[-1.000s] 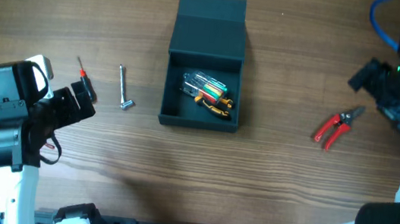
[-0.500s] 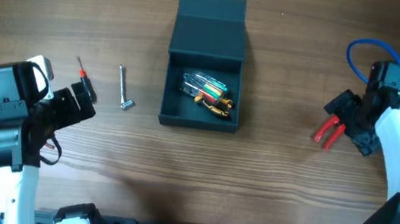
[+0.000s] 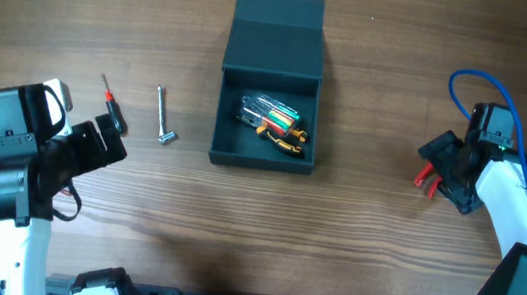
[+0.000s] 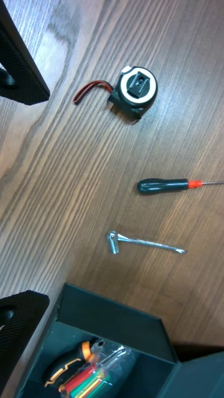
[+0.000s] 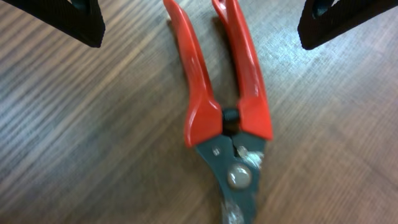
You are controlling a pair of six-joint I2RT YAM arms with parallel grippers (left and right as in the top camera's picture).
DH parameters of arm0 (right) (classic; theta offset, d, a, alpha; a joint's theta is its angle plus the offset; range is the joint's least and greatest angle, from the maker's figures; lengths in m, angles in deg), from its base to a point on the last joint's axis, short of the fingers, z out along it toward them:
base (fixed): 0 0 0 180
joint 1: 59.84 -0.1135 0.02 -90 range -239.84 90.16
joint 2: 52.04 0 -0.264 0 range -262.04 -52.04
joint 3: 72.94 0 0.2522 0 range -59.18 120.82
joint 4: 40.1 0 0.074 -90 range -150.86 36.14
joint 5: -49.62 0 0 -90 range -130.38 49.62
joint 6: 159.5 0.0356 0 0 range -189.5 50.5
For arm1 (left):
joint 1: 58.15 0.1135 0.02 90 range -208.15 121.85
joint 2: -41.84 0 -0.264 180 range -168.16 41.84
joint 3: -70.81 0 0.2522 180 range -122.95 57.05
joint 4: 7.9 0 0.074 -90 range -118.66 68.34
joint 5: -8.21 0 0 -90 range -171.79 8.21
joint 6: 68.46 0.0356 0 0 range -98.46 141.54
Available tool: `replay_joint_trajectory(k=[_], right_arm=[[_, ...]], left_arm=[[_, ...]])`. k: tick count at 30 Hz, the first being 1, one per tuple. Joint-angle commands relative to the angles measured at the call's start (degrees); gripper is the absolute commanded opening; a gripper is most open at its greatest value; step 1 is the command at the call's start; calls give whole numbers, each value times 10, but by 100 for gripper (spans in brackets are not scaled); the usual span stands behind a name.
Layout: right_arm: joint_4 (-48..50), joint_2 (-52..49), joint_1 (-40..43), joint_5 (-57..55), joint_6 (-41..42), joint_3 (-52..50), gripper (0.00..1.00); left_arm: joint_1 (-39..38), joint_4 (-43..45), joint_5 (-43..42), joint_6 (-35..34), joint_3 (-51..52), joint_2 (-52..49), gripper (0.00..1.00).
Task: Pack container
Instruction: 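Move the right gripper to the red-handled cutters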
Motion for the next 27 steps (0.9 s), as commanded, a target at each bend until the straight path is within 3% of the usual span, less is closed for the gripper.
replay_joint_trajectory(k=[1,13,27], right_arm=[[18,10,5,-17,10,-1,100],[42,-18,44,-14,10,-1,100],[-22,-28,46,-15,10,-2,100]], left_arm=[[4,-9,-7,11,-11,5,100],[4,-22,-7,11,-11,5,100],[4,-20,-7,11,-11,5,100]])
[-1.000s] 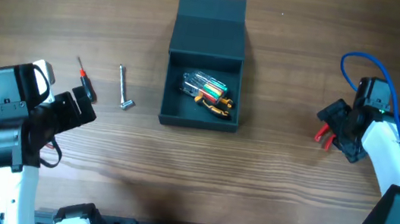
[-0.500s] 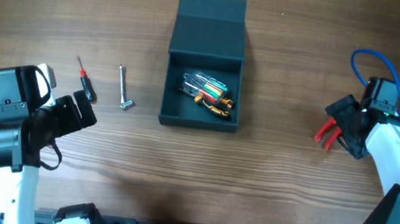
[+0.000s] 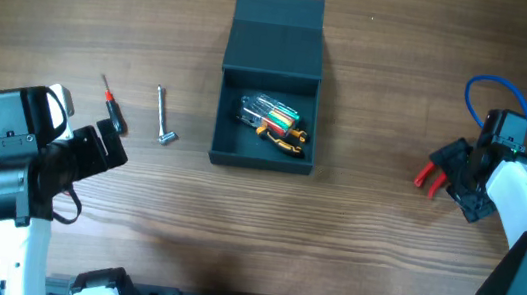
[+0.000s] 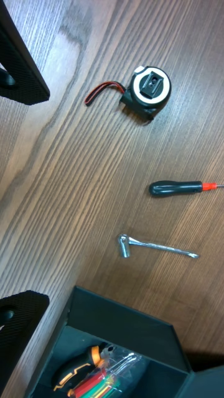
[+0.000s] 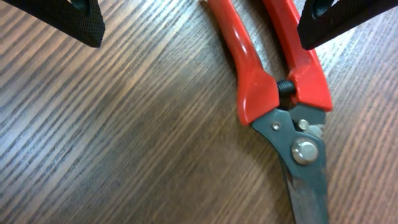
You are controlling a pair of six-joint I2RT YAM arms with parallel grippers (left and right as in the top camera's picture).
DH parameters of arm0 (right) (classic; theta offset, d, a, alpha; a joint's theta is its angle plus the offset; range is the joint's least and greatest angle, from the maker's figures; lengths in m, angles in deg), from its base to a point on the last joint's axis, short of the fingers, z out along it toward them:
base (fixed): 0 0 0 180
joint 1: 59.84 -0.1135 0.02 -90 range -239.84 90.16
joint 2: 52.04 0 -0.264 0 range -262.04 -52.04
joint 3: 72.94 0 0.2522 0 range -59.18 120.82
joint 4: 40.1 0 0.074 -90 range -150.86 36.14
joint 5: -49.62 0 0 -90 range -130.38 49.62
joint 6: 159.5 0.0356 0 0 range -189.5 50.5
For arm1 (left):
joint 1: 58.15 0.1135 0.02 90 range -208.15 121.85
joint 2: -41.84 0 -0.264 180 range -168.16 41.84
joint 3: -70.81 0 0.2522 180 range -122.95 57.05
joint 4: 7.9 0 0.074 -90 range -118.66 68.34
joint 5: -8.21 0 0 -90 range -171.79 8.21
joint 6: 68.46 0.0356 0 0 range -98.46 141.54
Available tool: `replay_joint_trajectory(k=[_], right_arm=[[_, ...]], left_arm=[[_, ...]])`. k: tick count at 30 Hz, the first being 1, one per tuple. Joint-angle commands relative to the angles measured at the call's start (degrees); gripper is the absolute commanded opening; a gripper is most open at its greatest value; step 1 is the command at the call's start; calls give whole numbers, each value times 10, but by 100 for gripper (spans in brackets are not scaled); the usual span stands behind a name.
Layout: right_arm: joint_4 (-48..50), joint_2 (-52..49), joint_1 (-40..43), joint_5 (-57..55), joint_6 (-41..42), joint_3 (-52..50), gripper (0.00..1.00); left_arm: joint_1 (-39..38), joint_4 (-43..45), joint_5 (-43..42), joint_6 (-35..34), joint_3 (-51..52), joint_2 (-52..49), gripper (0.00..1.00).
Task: Pack container
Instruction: 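Move the right gripper to the red-handled cutters, then grasp the red cutters handles with the right gripper and lift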
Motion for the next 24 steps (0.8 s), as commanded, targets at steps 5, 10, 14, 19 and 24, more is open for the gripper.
replay_joint_trajectory(k=[5,10,14,19,24], right_arm=[[-14,-7,0,-22,12,-2,100],[-17,-17,0,-30,23,-2,98],[-14,-53,0,-30,23,-2,98],[-2,-97,0,-27,23,-2,99],[6,-105,0,-25,21,-2,98]], left_arm=[[4,-4,-7,11,-11,5,100],[4,-12,-7,11,-11,5,100],[4,-23,-7,11,-11,5,100],[4,-24,-7,11,-11,5,100],[4,-24,-7,11,-11,5,100]])
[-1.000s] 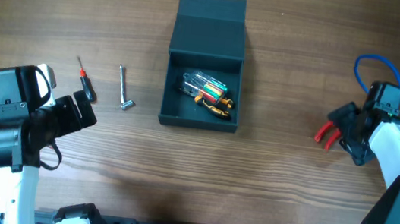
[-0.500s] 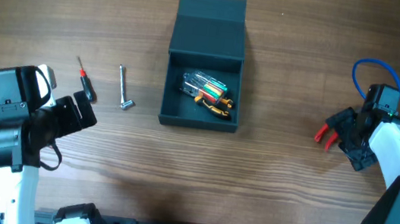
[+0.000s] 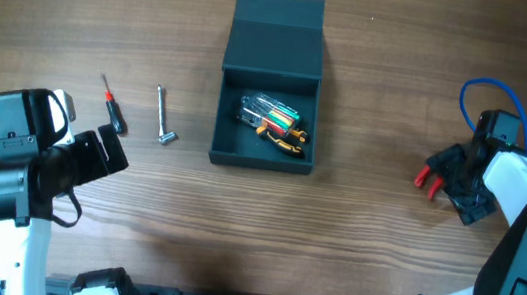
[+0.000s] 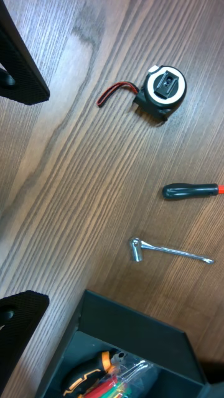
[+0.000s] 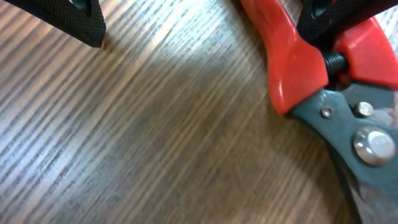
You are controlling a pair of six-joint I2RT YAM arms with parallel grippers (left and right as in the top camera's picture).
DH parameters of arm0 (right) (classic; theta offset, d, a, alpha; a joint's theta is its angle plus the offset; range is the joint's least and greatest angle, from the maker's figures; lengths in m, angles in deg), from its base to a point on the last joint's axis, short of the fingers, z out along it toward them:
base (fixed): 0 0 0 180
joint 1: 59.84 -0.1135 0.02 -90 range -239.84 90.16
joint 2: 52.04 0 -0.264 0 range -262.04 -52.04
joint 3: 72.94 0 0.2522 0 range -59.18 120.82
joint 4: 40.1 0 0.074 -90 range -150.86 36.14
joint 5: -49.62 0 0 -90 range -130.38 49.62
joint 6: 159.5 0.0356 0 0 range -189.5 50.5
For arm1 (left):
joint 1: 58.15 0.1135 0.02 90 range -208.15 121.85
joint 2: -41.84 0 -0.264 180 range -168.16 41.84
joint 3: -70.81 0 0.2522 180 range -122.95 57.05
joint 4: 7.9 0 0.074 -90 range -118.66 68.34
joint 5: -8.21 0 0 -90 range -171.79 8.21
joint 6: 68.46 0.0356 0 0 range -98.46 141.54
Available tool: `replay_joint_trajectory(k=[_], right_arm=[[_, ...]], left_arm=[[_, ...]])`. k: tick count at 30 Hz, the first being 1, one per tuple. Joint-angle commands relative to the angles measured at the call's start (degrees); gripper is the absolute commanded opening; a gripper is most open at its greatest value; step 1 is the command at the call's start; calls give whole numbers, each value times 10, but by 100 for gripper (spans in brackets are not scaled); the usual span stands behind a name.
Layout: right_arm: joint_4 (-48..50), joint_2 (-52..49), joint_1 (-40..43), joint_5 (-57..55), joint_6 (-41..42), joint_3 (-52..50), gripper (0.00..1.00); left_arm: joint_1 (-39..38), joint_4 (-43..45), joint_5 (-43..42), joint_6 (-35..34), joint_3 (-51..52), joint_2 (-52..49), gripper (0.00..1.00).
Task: Pack container
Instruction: 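Grasp the red cutters handles with the right gripper and lift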
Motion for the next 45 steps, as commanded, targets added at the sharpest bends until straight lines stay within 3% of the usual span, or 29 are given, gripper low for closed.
replay_joint_trajectory(k=[1,9,14,23,36,45], right_arm=[[8,-39,0,-11,6,-14,97],[12,-39,0,-11,-9,-14,64],[12,-39,0,-11,-12,-14,33],[13,-39,0,-11,-24,-14,4],[31,-36,0,10,-110,-1,4],[-66,42,-26,17,-229,111,4]], left_arm=[[4,0,-7,11,-11,5,100],[4,0,-7,11,-11,5,100],[4,0,-7,11,-11,5,100],[4,1,-7,11,-11,5,100],[4,1,-7,11,-11,5,100],[4,6,-7,11,-11,5,100]])
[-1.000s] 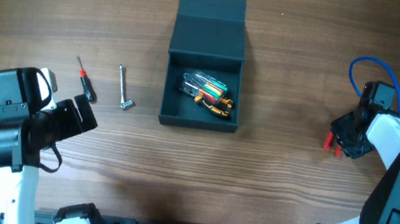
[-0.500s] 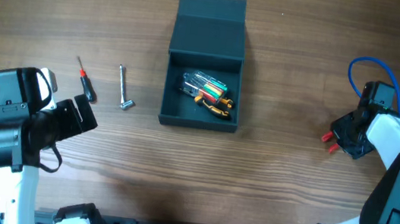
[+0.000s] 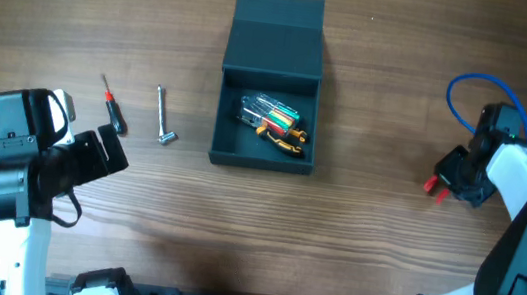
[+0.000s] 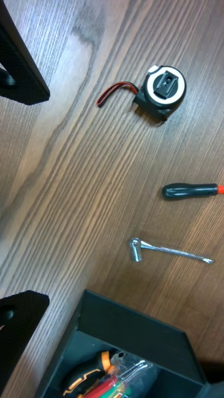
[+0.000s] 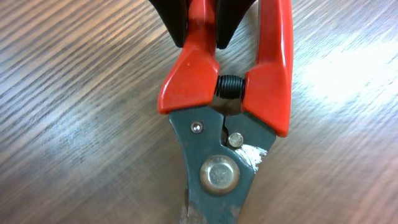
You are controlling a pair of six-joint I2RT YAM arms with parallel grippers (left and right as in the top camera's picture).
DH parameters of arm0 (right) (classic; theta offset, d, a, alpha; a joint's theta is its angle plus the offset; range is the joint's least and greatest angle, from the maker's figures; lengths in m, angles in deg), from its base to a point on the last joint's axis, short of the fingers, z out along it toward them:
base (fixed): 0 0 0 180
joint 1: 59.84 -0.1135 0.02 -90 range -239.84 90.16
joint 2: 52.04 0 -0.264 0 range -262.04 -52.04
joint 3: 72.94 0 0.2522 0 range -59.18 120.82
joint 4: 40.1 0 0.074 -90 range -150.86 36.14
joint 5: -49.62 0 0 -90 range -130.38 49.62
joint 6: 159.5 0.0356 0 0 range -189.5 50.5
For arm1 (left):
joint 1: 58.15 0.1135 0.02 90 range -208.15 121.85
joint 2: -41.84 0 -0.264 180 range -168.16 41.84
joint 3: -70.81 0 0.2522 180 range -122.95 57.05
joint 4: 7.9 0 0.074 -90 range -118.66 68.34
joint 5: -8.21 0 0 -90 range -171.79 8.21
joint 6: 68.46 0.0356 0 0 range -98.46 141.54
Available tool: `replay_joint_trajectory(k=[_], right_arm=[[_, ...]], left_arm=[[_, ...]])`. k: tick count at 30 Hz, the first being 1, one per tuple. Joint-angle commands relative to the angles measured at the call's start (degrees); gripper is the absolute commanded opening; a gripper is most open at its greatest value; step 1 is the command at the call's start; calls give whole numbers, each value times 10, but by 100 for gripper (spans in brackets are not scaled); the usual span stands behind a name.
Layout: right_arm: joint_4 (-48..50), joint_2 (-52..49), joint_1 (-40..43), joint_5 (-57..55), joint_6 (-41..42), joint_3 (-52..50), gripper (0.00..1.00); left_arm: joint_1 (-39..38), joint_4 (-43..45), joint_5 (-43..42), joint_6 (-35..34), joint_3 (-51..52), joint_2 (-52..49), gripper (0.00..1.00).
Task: Pack container
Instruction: 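Grasp the red cutters handles with the right gripper and lift, then carry the red cutters into the box and lower them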
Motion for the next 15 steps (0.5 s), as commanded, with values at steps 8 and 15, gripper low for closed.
replay_joint_trajectory(k=[8,15], right_arm=[[-134,105,-171,48,-334,214,4],[-158,105,-339,100,-588,241,4]], left_arm=[[4,21,-7,11,-11,5,100],[4,32,-7,11,-11,5,100]])
